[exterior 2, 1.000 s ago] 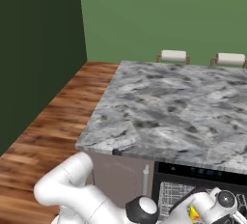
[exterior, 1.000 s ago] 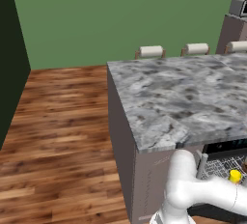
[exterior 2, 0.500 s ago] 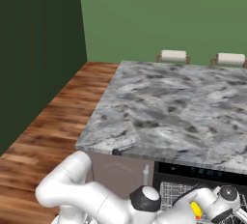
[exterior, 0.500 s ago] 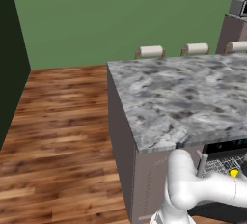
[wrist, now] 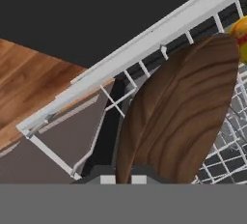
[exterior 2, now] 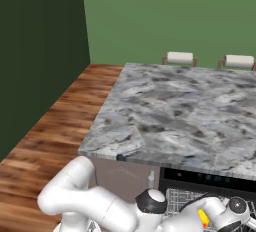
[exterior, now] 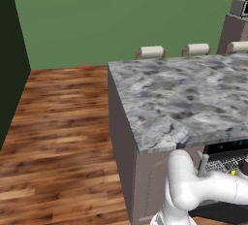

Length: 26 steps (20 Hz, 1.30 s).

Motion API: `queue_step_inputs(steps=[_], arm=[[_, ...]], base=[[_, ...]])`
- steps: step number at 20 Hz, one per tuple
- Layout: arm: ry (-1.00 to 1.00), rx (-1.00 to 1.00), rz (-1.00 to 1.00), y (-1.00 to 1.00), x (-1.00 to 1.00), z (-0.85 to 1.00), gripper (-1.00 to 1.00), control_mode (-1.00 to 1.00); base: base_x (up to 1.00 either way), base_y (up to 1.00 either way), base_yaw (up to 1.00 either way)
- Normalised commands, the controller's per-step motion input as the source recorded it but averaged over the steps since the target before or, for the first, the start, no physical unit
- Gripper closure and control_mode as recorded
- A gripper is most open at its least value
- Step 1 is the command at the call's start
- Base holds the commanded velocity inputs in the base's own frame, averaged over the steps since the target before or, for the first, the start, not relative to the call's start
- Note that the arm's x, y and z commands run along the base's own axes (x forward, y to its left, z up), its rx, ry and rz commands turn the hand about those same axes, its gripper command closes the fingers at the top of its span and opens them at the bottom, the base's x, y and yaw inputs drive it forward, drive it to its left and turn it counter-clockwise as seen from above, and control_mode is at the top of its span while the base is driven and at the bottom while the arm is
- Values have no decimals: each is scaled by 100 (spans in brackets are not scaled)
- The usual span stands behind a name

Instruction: Pick up the cup and bowl from the counter, place them in the dishwasher, and close the dishwasher door.

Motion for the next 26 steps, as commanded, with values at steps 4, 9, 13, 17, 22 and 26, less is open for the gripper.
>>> queue_step_inputs(steps=[4, 9, 13, 17, 22, 26], arm=[[-20, 0, 8, 0, -21, -89, 100, -100], [-20, -1, 5, 0, -18, -92, 100, -100], [-20, -7, 10, 0, -51, -100, 100, -100], [-22, -11, 12, 0, -64, -100, 100, -100], [-27, -6, 13, 0, -65, -100, 100, -100], [-32, 0, 13, 0, -76, -100, 100, -100]], base=[[0, 0, 0], [0, 0, 0], [0, 0, 0], [0, 0, 0], [0, 0, 0], [0, 0, 0]])
